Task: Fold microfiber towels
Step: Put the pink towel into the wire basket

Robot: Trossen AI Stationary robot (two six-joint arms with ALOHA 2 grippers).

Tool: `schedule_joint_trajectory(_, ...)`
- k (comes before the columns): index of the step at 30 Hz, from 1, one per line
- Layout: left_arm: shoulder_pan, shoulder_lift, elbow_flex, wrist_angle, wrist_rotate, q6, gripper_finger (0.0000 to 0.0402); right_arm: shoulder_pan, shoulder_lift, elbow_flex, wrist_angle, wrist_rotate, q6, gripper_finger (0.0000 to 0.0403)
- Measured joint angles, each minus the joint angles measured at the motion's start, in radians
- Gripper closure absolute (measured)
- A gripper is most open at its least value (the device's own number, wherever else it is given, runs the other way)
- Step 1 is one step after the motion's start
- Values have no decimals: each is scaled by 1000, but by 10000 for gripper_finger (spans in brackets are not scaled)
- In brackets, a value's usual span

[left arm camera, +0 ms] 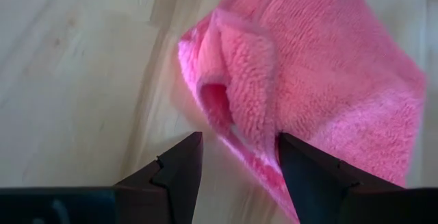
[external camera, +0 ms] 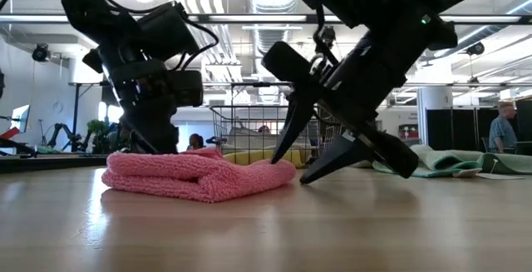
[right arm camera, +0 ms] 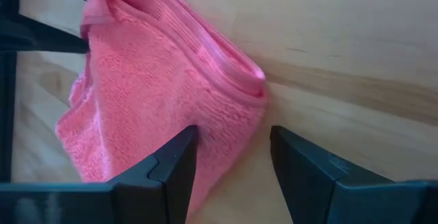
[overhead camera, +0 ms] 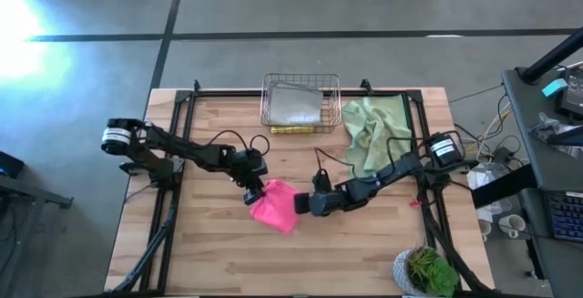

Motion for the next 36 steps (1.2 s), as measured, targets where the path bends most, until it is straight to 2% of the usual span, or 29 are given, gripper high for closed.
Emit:
schedule_joint_trajectory(18,14,95,3,110,-5,4,226,-53,53,71,-14,22,-95,230)
schedule_joint_trajectory(22,14,98,1,154,-6,4,226,-55,53,71,-16,15,-129,255)
schedule_joint_trajectory(27,13,100,0,198,-12,3,229,-61,54,71,-19,13,-161,312)
schedule_joint_trajectory(31,13,101,0,198,-17,2,263,-64,55,79,-17,11,-207,358)
schedule_joint_trajectory(36,14,102,0,198,-23,2,341,-64,55,112,-22,16,-272,391)
